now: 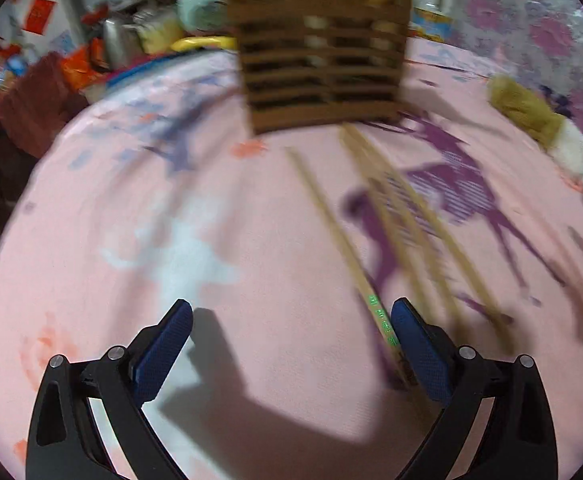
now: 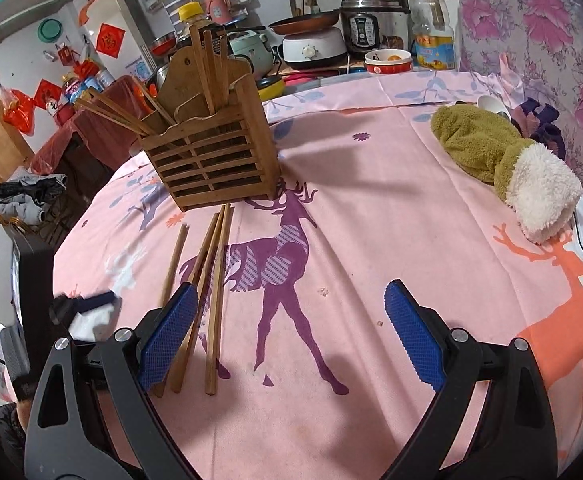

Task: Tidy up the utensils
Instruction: 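Move both open tools back over the remaining chopsticks, then close the right tool on a chopstick while the left tool positions around another, then close the left tool on a chopstick while the right tool holds its own, then lift both held chopsticks and carry them over the wooden caddy, then lower both chopsticks into the caddy and open both tools, then move both open tools back over the remaining chopsticks on the sheet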

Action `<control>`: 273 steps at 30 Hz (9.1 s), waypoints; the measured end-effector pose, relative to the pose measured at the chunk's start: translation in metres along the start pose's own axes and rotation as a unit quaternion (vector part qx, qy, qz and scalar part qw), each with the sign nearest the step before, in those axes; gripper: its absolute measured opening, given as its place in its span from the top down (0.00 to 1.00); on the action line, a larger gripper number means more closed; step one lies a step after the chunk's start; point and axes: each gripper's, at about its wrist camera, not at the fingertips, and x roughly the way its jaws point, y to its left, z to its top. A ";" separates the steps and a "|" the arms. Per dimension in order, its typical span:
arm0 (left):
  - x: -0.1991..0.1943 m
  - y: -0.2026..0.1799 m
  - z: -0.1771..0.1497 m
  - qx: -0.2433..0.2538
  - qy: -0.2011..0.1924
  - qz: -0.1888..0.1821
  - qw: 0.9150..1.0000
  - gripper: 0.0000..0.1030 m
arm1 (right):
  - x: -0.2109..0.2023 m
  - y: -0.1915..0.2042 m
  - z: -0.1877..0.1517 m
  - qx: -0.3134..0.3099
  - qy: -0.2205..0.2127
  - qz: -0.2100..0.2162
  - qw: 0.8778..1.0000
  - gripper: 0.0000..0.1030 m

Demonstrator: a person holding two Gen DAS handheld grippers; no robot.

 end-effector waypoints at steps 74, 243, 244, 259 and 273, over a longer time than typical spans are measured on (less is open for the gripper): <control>-0.021 0.048 -0.037 -0.026 -0.028 -0.034 0.999 0.90 | 0.034 0.028 -0.047 -0.132 0.088 0.003 0.987 0.93; -0.108 0.048 0.028 -0.116 -0.235 0.109 0.959 0.06 | 0.031 0.042 -0.014 -0.109 0.023 -0.022 0.994 0.06; -0.101 0.056 0.030 -0.130 -0.220 0.100 0.962 0.06 | 0.034 0.044 -0.016 -0.112 0.033 -0.017 0.993 0.06; -0.082 0.094 0.025 -0.209 -0.169 0.004 0.963 0.06 | 0.054 0.052 -0.025 -0.185 0.041 -0.131 0.973 0.12; -0.071 0.070 0.029 -0.158 -0.151 0.028 0.975 0.06 | 0.059 0.077 -0.043 -0.221 0.100 0.009 0.970 0.15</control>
